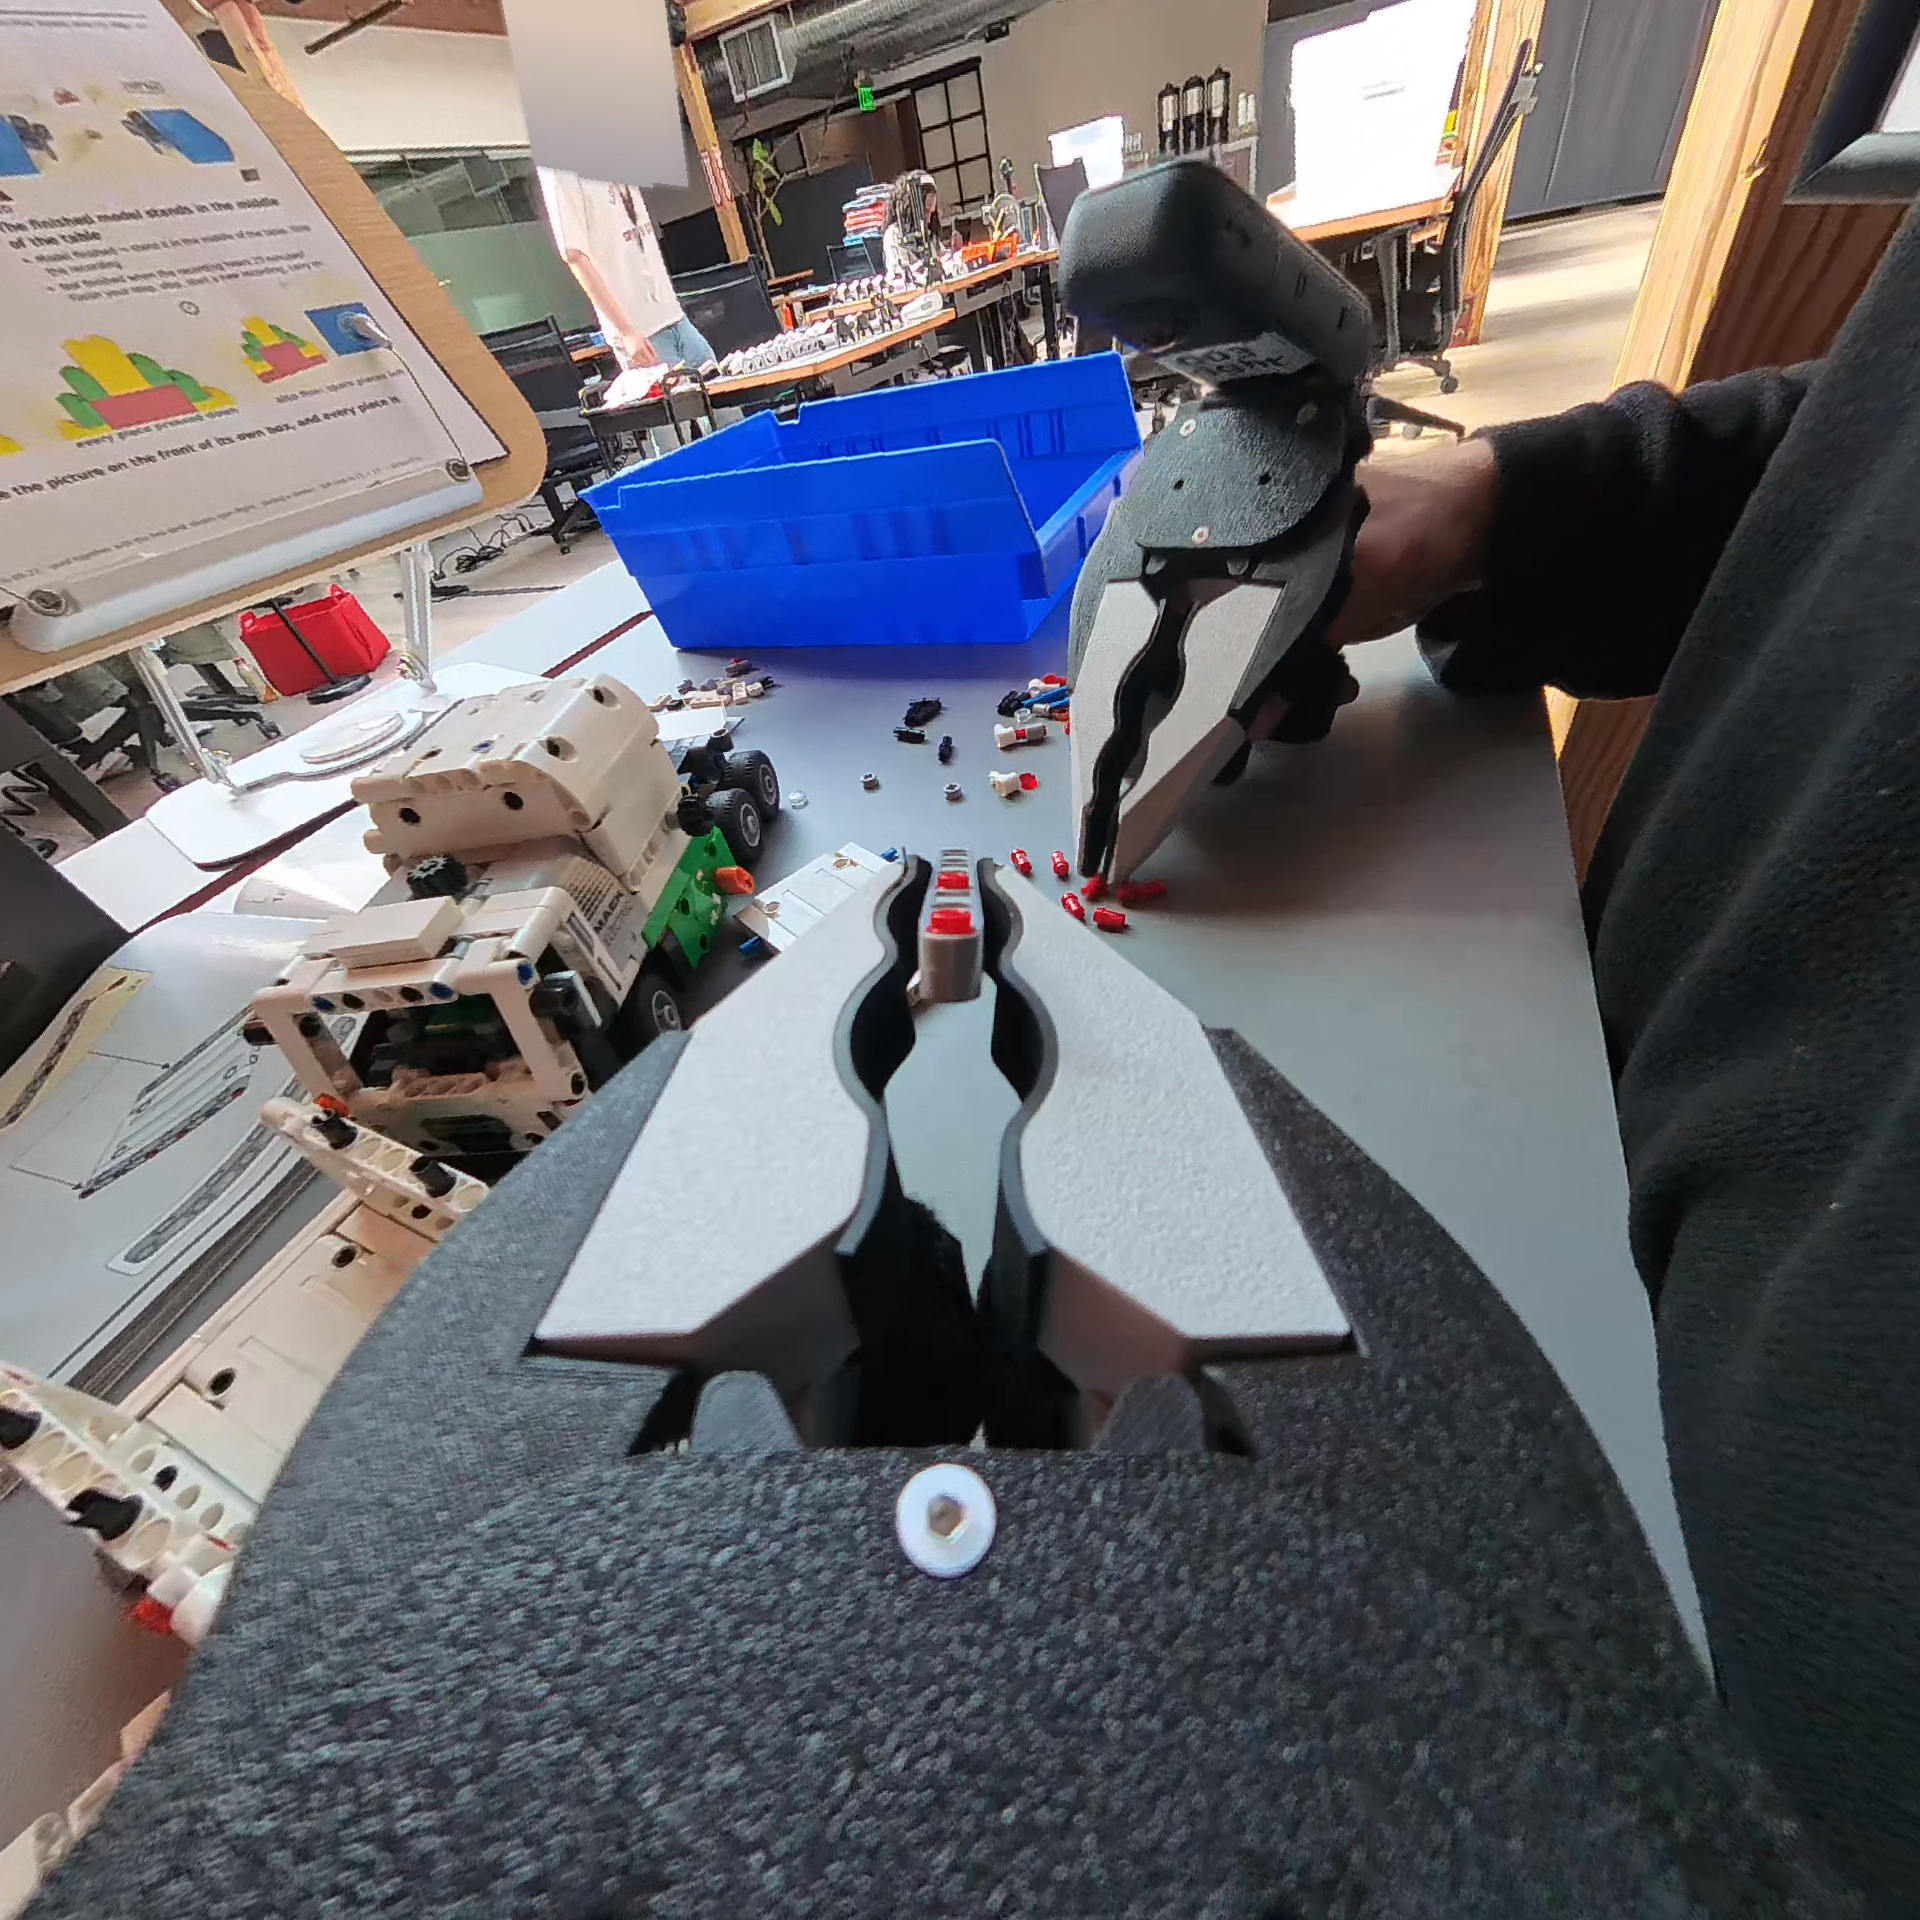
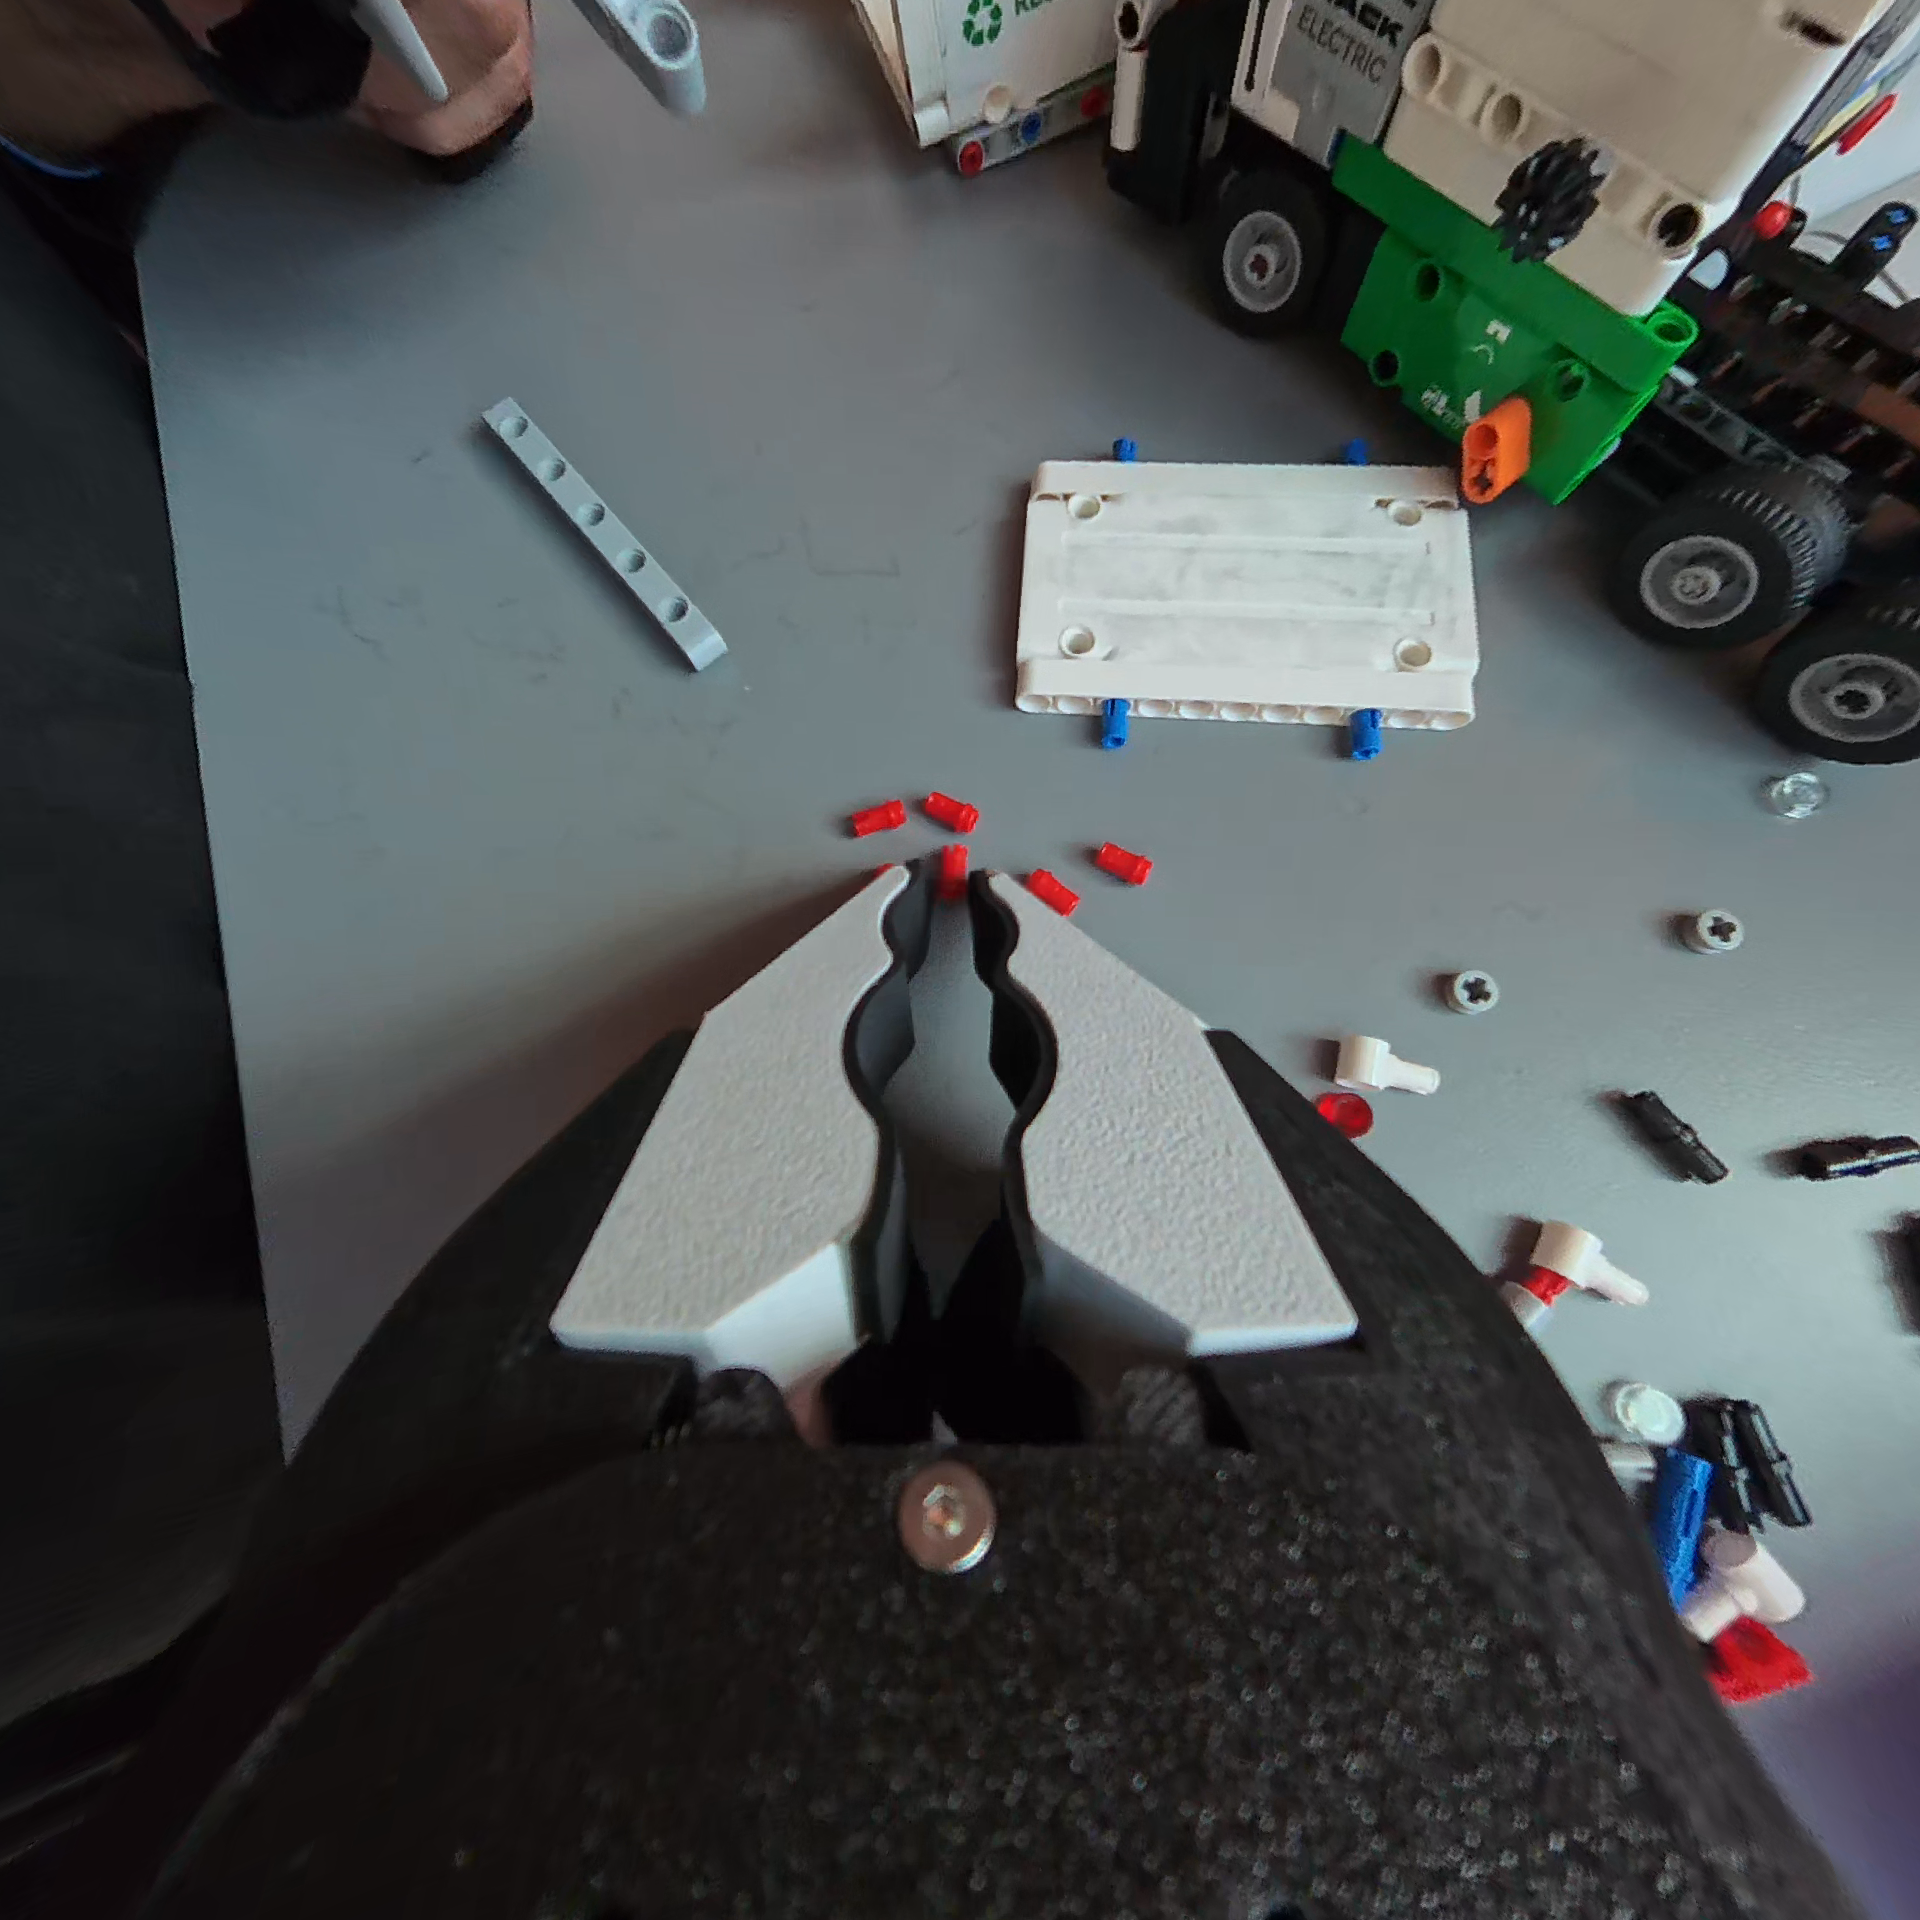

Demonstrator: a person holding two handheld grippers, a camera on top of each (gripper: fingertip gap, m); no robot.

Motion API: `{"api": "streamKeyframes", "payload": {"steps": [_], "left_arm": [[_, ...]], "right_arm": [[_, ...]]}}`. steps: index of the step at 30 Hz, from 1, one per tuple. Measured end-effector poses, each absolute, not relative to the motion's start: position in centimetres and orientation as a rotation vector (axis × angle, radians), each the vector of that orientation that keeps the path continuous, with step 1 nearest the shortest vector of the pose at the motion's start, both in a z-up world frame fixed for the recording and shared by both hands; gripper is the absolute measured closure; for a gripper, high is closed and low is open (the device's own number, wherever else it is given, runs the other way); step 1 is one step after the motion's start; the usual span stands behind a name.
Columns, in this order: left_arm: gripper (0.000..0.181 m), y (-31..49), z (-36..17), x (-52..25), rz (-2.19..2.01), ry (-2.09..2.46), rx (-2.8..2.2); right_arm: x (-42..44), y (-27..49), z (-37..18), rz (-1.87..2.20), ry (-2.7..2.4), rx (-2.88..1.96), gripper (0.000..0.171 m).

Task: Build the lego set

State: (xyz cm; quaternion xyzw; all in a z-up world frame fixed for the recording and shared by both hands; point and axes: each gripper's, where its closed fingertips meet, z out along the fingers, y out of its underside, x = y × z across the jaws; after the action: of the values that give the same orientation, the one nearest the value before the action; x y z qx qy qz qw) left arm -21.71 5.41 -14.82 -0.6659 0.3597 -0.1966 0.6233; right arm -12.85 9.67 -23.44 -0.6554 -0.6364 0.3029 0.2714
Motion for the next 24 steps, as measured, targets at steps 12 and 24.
{"api": "streamKeyframes", "payload": {"steps": [12,24], "left_arm": [[0.176,5.5,-15.1,-21.5,-0.448,0.844,-1.543],[0.176,6.6,-17.6,-21.4,0.04,1.022,-1.487]], "right_arm": [[-13.1,9.8,-23.6,0.768,-1.732,-1.708,0.167],[-18.9,6.2,-16.9,0.717,-1.796,-1.574,0.168]]}}
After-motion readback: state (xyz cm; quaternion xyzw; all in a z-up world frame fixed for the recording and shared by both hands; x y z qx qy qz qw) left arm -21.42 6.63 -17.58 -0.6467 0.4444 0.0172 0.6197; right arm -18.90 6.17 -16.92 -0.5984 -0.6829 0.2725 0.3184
